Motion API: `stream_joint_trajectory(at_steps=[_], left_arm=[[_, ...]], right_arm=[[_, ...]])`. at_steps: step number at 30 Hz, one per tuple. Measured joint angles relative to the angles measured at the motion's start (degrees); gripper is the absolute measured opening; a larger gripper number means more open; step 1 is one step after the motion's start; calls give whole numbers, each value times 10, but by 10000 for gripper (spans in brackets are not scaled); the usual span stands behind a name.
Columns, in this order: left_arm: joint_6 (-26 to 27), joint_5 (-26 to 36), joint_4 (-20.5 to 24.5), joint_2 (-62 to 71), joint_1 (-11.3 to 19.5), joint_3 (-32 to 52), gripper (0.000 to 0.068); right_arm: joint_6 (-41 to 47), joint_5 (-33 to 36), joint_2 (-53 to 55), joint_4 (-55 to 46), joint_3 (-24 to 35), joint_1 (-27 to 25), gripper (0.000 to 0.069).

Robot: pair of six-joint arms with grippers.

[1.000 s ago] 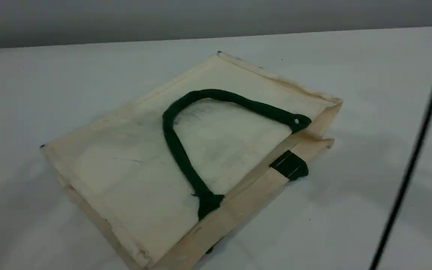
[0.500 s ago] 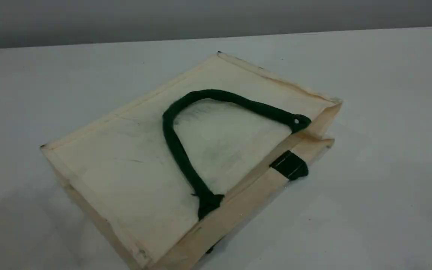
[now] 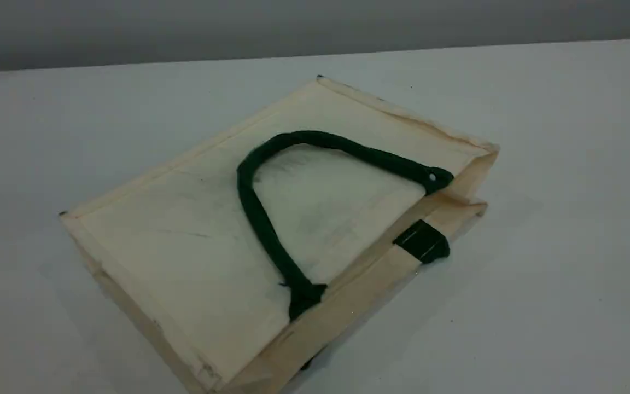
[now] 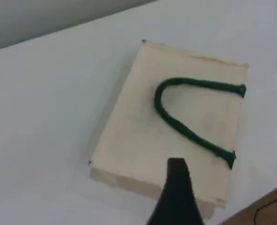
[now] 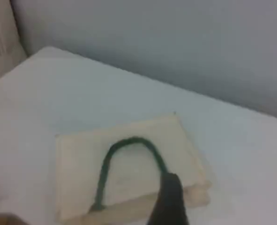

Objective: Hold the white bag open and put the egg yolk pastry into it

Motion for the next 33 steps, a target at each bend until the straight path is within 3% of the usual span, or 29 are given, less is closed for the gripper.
stream_joint_trajectory(at_steps=[12, 20, 25, 33], left_arm=[[0, 1, -1, -231, 0, 166, 511], [1, -1, 0, -277, 0, 274, 512], [1, -1, 15, -277, 0, 316, 512], [2, -25, 57, -277, 0, 318, 512]], right_arm=[[-1, 1, -121, -29, 214, 0, 533], [-5, -35, -183, -68, 355, 0, 533], [-4, -60, -189, -63, 366, 0, 533], [-4, -87, -189, -52, 386, 0, 533]])
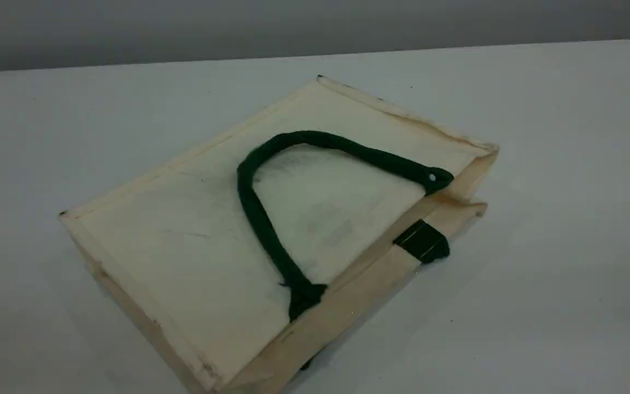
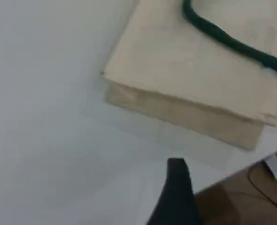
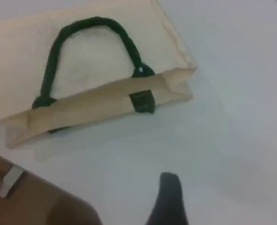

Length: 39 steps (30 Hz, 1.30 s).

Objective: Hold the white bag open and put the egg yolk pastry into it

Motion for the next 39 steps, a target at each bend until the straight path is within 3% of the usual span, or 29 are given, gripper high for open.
stream_joint_trajectory(at_steps=[11, 16, 22, 26, 33, 39], left_arm=[[-6, -47, 18, 0, 0, 18, 512], [-39, -44, 16, 0, 0, 18, 512], [-39, -41, 14, 0, 2, 17, 512], [-39, -41, 11, 0, 39, 17, 512], [-38, -41, 12, 0, 143, 17, 512], [-38, -41, 13, -26, 151, 17, 512]], right_arm=[[0, 1, 0, -1, 0, 0, 532], [0, 1, 0, -1, 0, 0, 532], [0, 1, 0, -1, 0, -5, 532], [0, 1, -4, -1, 0, -56, 532], [0, 2, -62, -1, 0, -196, 532], [0, 2, -97, 1, -1, -228, 532]])
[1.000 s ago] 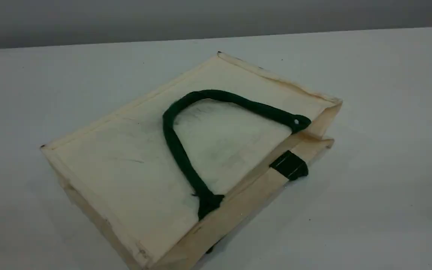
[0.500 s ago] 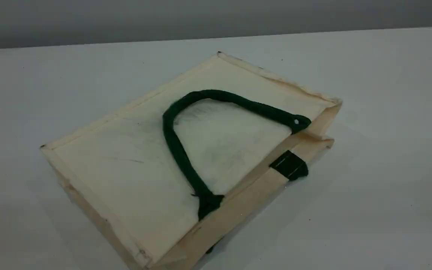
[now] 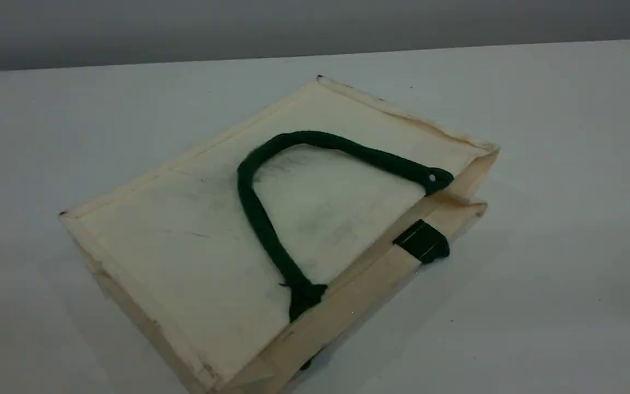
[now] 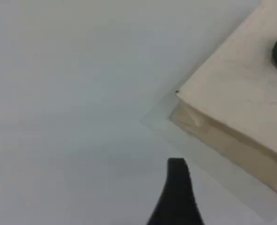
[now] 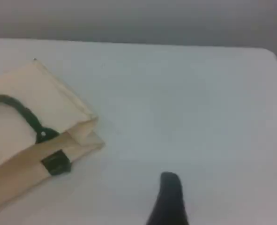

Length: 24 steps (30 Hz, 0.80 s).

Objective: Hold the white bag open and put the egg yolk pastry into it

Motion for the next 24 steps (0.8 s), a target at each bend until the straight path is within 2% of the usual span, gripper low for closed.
stream_joint_trajectory(at_steps=[24], left_arm=[[0, 0, 1, -29, 0, 0, 512]], right_arm=[[0, 0, 1, 0, 0, -6, 532]])
